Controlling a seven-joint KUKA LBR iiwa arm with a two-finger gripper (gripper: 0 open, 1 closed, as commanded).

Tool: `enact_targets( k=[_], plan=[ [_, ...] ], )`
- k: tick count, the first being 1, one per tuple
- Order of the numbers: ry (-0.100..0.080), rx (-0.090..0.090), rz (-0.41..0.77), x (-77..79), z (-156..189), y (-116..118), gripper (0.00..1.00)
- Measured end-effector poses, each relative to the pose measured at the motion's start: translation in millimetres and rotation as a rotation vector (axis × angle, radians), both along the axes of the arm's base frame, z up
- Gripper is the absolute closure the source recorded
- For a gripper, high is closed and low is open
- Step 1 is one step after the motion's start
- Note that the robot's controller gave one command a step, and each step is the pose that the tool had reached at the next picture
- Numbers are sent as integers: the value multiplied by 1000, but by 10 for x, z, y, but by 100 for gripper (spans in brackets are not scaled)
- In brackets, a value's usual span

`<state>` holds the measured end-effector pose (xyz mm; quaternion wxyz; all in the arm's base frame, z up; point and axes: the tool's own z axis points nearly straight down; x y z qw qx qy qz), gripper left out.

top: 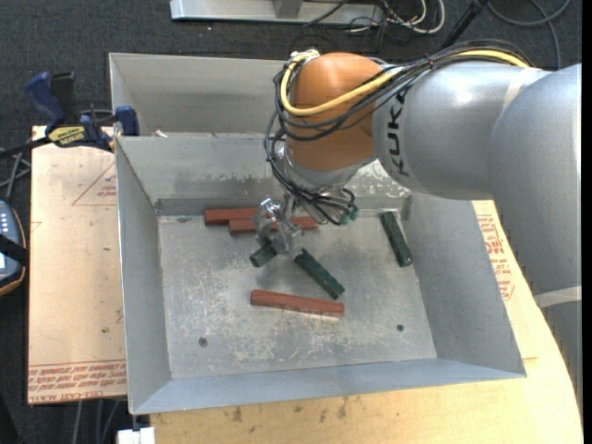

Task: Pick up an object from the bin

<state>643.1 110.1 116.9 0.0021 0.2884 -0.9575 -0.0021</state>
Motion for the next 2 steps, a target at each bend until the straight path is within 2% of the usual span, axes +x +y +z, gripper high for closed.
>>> enact_targets(
  k=[1,2],
  plan=[
    [-10,0,-143,-33,426,78,100],
    [-11,0,3,-20,119,245,100]
  ],
)
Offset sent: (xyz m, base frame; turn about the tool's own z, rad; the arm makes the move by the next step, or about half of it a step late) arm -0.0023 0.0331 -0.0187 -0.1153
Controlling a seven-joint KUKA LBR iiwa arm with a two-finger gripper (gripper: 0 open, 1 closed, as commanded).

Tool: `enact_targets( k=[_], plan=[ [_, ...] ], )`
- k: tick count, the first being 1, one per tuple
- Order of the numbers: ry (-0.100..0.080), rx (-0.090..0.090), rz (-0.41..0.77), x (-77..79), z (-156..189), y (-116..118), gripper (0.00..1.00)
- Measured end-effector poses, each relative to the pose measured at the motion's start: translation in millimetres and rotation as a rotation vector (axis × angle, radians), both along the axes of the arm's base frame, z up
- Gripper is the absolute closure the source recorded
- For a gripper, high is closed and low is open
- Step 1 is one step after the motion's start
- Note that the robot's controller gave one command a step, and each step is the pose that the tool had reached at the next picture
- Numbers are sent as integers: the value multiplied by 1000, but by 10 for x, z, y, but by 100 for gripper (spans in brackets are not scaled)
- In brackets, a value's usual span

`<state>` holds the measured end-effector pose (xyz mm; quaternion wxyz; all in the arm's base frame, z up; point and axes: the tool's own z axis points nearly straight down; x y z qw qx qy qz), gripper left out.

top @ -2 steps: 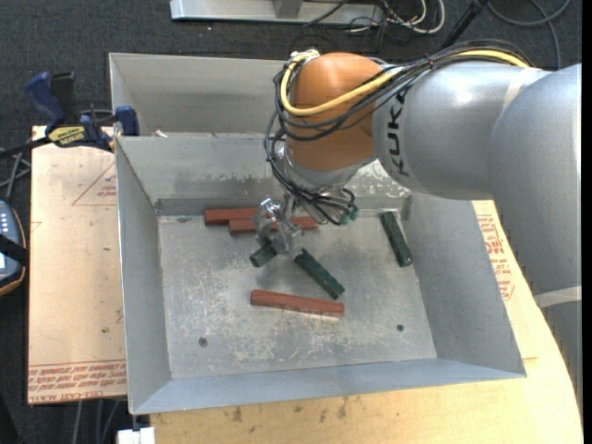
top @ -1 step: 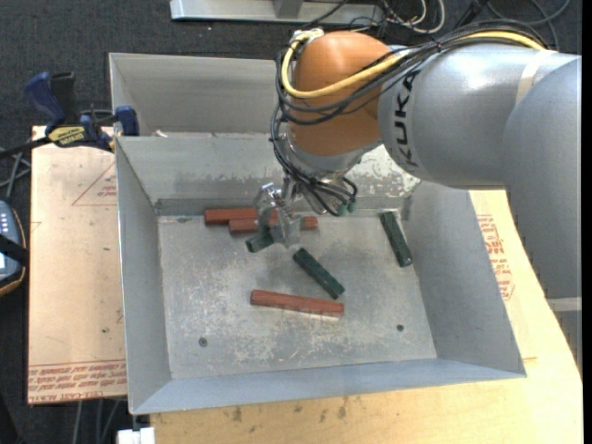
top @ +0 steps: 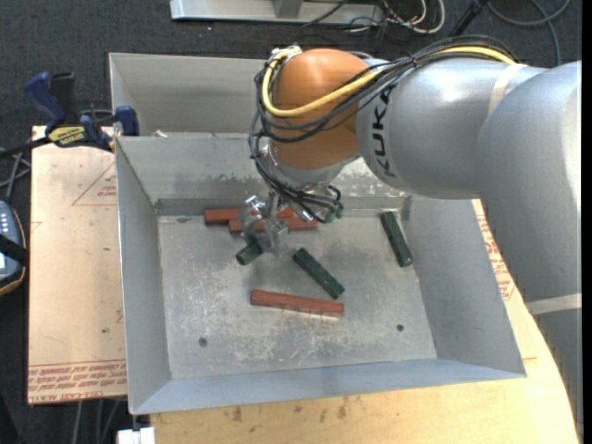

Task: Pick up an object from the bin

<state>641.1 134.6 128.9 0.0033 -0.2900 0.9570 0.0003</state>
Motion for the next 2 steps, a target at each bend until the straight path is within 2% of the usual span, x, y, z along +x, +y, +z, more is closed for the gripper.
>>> enact_targets(
  k=[1,2],
  plan=[
    [8,0,26,14,382,71,100],
    [6,1,-238,-77,874,-133,100]
  ],
)
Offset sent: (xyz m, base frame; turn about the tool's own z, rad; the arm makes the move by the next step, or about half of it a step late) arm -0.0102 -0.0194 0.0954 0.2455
